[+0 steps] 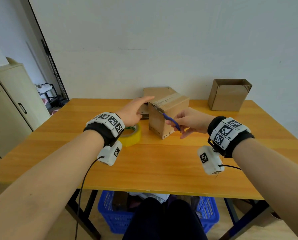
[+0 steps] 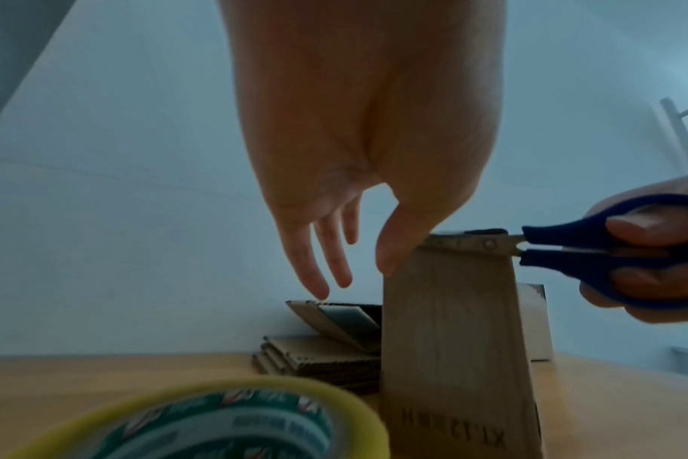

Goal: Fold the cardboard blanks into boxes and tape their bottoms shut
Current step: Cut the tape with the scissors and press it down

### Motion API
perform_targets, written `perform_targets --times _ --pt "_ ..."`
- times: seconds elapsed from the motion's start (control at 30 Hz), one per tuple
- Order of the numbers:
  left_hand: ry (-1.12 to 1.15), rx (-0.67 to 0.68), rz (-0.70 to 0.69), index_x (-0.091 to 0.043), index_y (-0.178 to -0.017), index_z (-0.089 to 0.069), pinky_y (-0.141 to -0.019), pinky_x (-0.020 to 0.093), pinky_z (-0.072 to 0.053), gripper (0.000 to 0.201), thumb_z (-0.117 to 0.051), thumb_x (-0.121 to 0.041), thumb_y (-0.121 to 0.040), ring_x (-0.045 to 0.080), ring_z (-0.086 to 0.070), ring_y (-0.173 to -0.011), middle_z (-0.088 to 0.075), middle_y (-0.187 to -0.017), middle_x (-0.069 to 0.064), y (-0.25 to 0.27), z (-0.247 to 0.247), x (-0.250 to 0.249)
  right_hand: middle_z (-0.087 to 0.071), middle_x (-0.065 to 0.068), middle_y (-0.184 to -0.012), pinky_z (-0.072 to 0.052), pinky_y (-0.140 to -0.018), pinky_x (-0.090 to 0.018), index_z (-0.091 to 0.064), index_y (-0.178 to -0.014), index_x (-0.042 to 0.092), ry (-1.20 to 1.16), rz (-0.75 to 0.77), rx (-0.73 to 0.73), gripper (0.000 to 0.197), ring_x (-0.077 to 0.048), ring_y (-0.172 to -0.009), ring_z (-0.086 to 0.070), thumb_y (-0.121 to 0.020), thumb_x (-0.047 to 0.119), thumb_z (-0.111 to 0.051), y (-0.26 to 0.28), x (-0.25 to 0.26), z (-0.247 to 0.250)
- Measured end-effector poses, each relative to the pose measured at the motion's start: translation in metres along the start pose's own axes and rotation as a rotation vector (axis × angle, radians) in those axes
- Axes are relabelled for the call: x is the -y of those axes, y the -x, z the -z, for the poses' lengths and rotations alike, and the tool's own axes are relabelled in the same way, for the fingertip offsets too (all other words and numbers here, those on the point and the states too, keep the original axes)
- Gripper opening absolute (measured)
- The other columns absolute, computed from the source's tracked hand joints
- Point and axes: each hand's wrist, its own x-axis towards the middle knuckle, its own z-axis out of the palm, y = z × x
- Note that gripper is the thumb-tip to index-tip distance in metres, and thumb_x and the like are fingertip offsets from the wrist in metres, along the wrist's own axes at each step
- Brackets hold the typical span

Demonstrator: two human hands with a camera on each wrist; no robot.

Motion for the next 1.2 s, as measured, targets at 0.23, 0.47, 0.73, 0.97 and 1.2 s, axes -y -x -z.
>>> perform_targets --times 0.23,0.47,0.73,0.97,1.2 --pt "-0.027 0.037 -0.035 -0.035 -0.137 -0.047 -0.106 0.021 -0.029 0.074 -0.031 0.016 -0.086 0.020 -0.032 -0.139 -0.031 -0.153 -0.003 -0.023 0.000 -0.009 -0.059 -0.009 -0.067 -0.061 -0.065 -0.036 -0.067 -0.077 0.000 0.249 -0.033 0.032 0.038 -0.015 -0.057 -0.057 -0.081 0.037 -0.072 -0.006 0.004 -0.001" --pt "-0.019 0.096 -0.021 -0.028 -0.133 -0.054 -0.105 0.023 -0.025 0.064 -0.029 0.013 -0.090 0.023 -0.035 -0.137 -0.036 -0.151 0.001 -0.031 0.010 -0.012 -0.057 -0.005 -0.068 -0.058 -0.062 -0.033 -0.058 -0.078 0.013 0.388 -0.088 0.106 0.030 -0.015 -0.063 -0.053 -0.084 0.041 -0.069 -0.007 0.024 -0.006" --pt "0.009 0.137 0.014 -0.032 -0.130 -0.055 -0.100 0.024 -0.033 0.070 -0.028 0.015 -0.086 0.026 -0.041 -0.132 -0.038 -0.150 0.000 -0.036 0.012 -0.011 -0.056 -0.008 -0.070 -0.058 -0.078 -0.043 -0.065 -0.089 0.005 0.586 -0.203 0.184 0.043 -0.022 -0.071 -0.054 -0.076 0.045 -0.075 -0.013 0.023 -0.012" --pt "0.051 0.078 -0.031 -0.020 -0.129 -0.058 -0.103 0.025 -0.028 0.038 -0.038 -0.010 -0.098 0.017 -0.040 -0.132 -0.051 -0.140 0.000 -0.031 0.011 -0.021 -0.056 -0.001 -0.076 -0.054 -0.066 -0.029 -0.063 -0.109 0.002 0.888 -0.130 0.153 0.055 -0.021 -0.067 -0.059 -0.076 0.045 -0.075 -0.023 0.004 -0.018" --pt "-0.032 -0.044 -0.044 -0.025 -0.111 -0.058 -0.090 0.033 -0.048 0.060 -0.073 -0.061 -0.066 0.012 -0.058 -0.102 -0.062 -0.113 -0.009 -0.030 -0.008 -0.020 -0.067 -0.002 -0.094 -0.040 -0.055 -0.020 -0.071 -0.092 0.012 0.987 0.094 0.045 0.027 -0.016 -0.078 -0.054 -0.076 0.032 -0.078 -0.023 -0.011 -0.019"
